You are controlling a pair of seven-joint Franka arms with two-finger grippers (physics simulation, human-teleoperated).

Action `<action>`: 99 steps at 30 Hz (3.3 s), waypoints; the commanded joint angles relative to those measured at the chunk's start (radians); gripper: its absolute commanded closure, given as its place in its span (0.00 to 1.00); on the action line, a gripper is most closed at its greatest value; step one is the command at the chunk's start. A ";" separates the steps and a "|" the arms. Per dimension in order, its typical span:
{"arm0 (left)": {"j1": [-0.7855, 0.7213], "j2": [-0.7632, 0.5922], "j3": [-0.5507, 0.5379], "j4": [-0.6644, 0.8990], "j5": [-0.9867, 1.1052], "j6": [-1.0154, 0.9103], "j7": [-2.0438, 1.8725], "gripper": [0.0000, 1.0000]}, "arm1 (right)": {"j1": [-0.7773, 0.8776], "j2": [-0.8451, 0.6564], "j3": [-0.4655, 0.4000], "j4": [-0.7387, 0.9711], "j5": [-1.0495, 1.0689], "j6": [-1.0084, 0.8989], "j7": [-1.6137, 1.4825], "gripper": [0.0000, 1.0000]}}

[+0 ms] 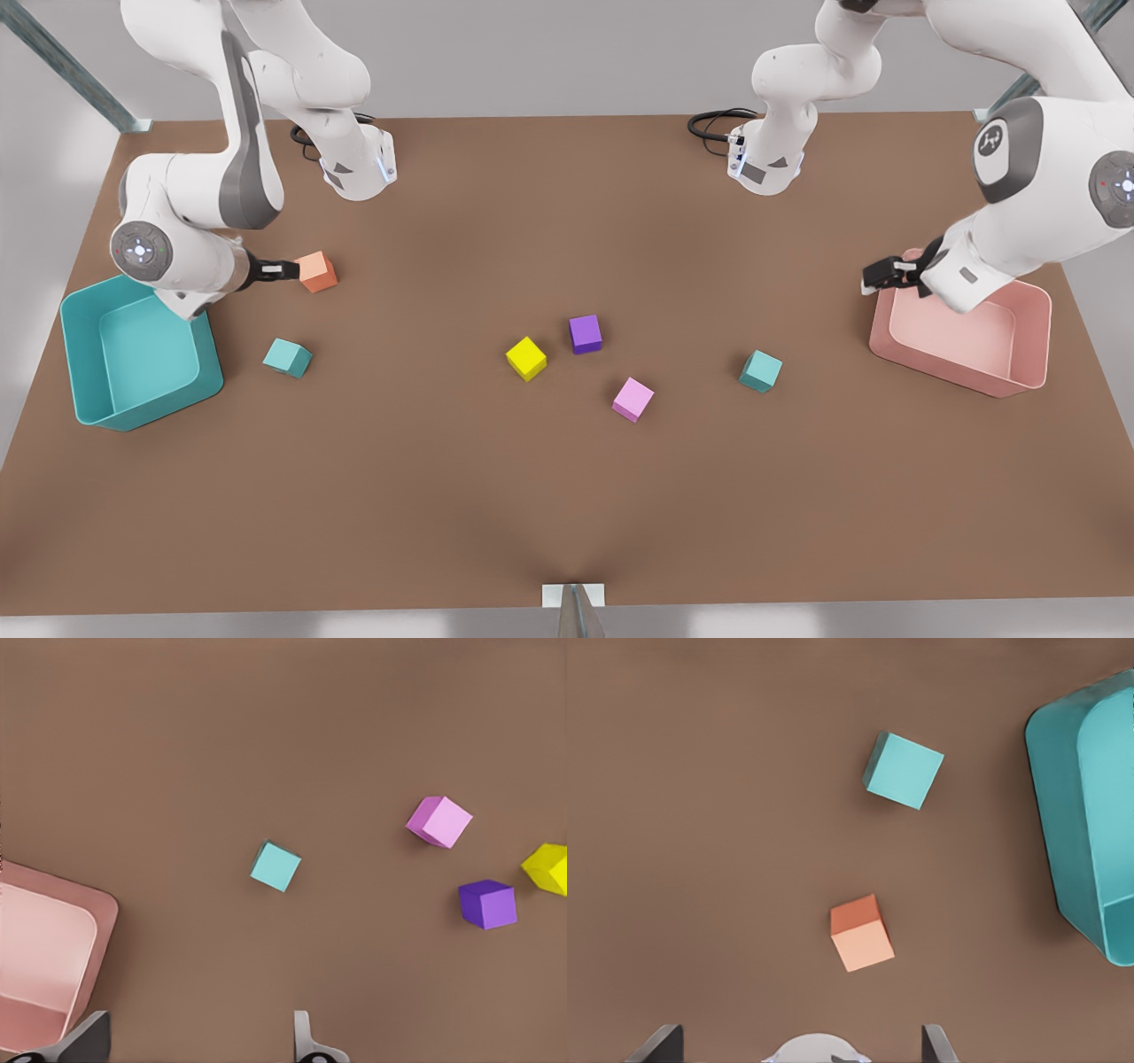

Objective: Stack the two blue cubes on top of each other

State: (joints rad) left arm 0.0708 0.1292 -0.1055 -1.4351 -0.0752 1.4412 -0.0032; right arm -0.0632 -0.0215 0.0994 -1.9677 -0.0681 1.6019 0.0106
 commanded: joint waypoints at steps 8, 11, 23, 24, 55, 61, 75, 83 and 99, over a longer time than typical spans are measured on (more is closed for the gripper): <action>0.009 0.026 -0.043 0.001 0.006 0.097 -0.075 0.00 | -0.098 0.040 0.003 -0.048 0.001 0.286 0.371 0.00; -0.011 0.035 -0.042 -0.011 0.015 0.059 -0.090 0.00 | -0.184 0.058 -0.017 -0.045 0.007 0.216 0.465 0.00; -0.045 0.142 -0.048 -0.033 0.083 0.093 -0.087 0.00 | -0.187 0.184 -0.241 -0.025 0.126 0.181 0.431 0.00; -0.055 0.173 -0.052 -0.033 0.092 0.123 -0.064 0.00 | -0.185 0.203 -0.234 -0.023 0.134 0.190 0.431 0.00; -0.051 0.242 -0.160 -0.565 0.222 0.834 0.017 0.00 | -0.198 0.365 -0.020 -0.105 -0.025 0.495 0.287 0.00; -0.026 0.230 -0.160 -0.577 0.236 0.823 0.020 0.00 | -0.188 0.393 0.002 -0.099 -0.025 0.521 0.287 0.00; -0.006 0.184 -0.164 -0.630 0.256 0.794 0.012 0.00 | -0.201 0.451 0.002 -0.135 -0.025 0.645 0.249 0.00; -0.011 0.184 -0.168 -0.622 0.255 0.798 -0.011 0.00 | -0.202 0.477 0.002 -0.149 -0.025 0.698 0.249 0.00; -0.014 0.194 -0.178 -0.640 0.256 0.829 -0.040 0.00 | -0.009 0.333 0.281 0.404 -0.015 0.110 0.149 0.53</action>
State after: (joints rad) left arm 0.0574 0.3276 -0.2841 -2.0746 0.1788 2.2482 -0.0124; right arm -0.0877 0.3212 0.3667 -1.5841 -0.0670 1.9358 0.2337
